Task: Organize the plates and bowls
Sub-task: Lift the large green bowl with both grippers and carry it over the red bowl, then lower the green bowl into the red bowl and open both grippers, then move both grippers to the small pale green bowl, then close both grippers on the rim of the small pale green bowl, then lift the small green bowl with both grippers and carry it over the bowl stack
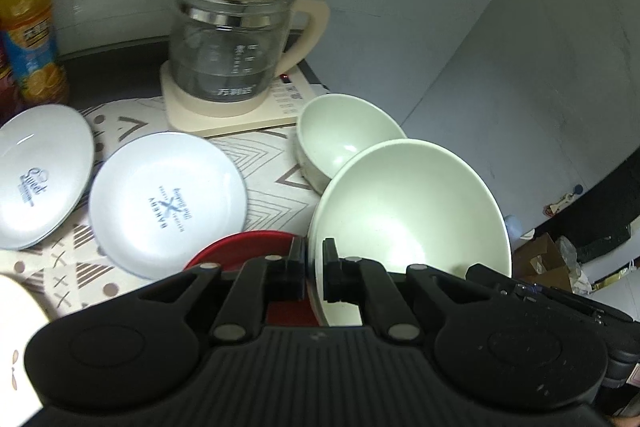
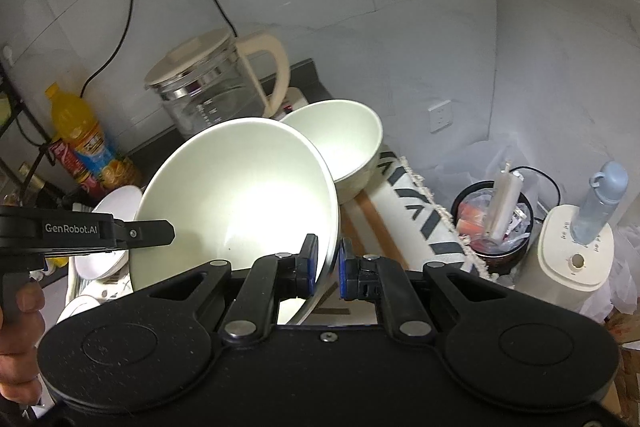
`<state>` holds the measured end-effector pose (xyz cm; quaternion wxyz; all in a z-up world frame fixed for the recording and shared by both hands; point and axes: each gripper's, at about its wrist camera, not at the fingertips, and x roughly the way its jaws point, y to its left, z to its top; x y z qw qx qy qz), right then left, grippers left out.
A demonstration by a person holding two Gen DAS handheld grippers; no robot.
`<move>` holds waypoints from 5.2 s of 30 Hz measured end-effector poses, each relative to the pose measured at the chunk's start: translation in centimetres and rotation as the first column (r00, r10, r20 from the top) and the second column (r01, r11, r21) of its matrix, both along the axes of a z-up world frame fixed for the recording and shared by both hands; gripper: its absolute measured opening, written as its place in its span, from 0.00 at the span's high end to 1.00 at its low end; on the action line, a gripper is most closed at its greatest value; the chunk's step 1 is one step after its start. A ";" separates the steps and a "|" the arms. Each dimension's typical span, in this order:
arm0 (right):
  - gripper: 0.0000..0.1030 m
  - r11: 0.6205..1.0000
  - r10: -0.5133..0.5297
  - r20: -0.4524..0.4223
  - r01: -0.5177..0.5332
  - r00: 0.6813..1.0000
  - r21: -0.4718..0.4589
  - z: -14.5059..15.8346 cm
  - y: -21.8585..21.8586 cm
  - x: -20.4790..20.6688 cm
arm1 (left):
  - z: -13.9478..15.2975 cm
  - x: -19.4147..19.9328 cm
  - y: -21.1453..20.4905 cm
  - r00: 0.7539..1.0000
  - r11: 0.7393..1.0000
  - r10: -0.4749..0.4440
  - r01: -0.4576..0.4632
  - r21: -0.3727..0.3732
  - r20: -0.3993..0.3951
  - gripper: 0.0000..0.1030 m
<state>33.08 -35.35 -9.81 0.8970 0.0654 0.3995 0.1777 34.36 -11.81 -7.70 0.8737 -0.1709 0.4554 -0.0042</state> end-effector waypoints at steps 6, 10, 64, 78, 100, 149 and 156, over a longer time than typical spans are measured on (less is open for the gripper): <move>0.90 0.999 0.040 -0.010 -0.040 0.999 -0.004 -0.2 1.6 -0.7 | -0.5 -1.6 1.6 0.999 0.999 0.039 -0.039 -0.007 -0.015 0.96; 0.90 0.998 0.064 -0.020 -0.064 0.998 -0.014 -0.6 2.7 -1.2 | -1.1 -2.6 2.6 0.997 0.998 0.068 -0.069 -0.013 -0.032 0.96; 0.82 0.975 0.172 -0.111 -0.185 0.979 -0.124 -4.3 7.4 0.0 | -3.9 -3.7 6.2 0.981 0.989 0.150 -0.149 0.023 -0.124 0.59; 0.42 0.996 0.081 -0.073 -0.084 0.994 -0.034 -2.4 4.1 0.4 | -3.2 -1.6 3.6 0.992 0.995 0.087 -0.082 0.057 -0.090 0.30; 0.37 0.995 -0.100 -0.109 0.099 0.989 -0.009 -3.7 2.1 8.2 | -4.8 7.7 1.1 0.996 1.000 -0.001 0.002 0.003 -0.089 0.29; 0.78 0.985 -0.165 -0.167 0.171 0.972 0.024 -5.6 2.7 12.8 | -7.3 12.0 -1.3 0.995 0.997 0.074 -0.076 -0.029 -0.070 0.84; 0.78 0.986 -0.153 -0.126 0.160 0.980 0.046 -3.4 2.9 10.5 | -5.3 9.5 -1.3 0.994 0.994 0.106 -0.107 -0.034 -0.029 0.84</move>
